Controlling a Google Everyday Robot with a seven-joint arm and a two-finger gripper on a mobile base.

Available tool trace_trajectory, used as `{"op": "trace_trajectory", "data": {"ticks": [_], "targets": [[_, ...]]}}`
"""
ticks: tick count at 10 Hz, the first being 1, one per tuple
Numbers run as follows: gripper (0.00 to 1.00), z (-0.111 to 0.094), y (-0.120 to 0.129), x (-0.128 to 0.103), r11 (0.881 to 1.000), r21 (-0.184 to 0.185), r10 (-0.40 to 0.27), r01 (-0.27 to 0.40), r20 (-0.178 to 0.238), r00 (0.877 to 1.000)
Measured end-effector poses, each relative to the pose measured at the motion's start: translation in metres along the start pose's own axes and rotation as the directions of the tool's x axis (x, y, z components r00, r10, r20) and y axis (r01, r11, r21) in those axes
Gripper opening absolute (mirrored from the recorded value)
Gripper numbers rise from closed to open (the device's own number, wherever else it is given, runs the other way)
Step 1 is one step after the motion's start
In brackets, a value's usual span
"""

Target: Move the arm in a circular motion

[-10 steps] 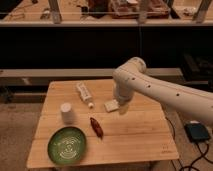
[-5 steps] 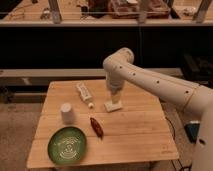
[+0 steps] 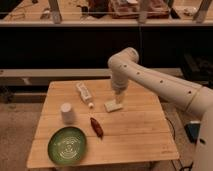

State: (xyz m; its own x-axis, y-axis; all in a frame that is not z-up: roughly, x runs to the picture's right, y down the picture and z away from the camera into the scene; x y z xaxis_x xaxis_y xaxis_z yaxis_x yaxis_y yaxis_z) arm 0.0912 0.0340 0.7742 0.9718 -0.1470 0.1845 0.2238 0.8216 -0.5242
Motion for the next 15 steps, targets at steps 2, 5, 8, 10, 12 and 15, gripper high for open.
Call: {"op": "trace_trajectory", "data": {"ticks": [2, 5, 8, 10, 12, 15], "targets": [[0.59, 0.0, 0.017, 0.033, 0.999, -0.018, 0.039, -0.039, 0.0, 0.999], [0.59, -0.004, 0.045, 0.051, 0.996, -0.035, 0.083, -0.082, 0.011, 0.996], [0.59, -0.012, 0.089, 0.065, 0.998, -0.044, 0.054, -0.053, 0.031, 0.998], [0.59, -0.013, 0.098, 0.059, 0.999, -0.037, 0.035, -0.034, 0.032, 0.999], [0.59, -0.011, 0.085, 0.039, 0.999, -0.031, 0.012, -0.011, 0.029, 0.999], [0.59, -0.005, 0.059, -0.027, 0.998, -0.018, -0.067, 0.068, 0.028, 0.997]]}}
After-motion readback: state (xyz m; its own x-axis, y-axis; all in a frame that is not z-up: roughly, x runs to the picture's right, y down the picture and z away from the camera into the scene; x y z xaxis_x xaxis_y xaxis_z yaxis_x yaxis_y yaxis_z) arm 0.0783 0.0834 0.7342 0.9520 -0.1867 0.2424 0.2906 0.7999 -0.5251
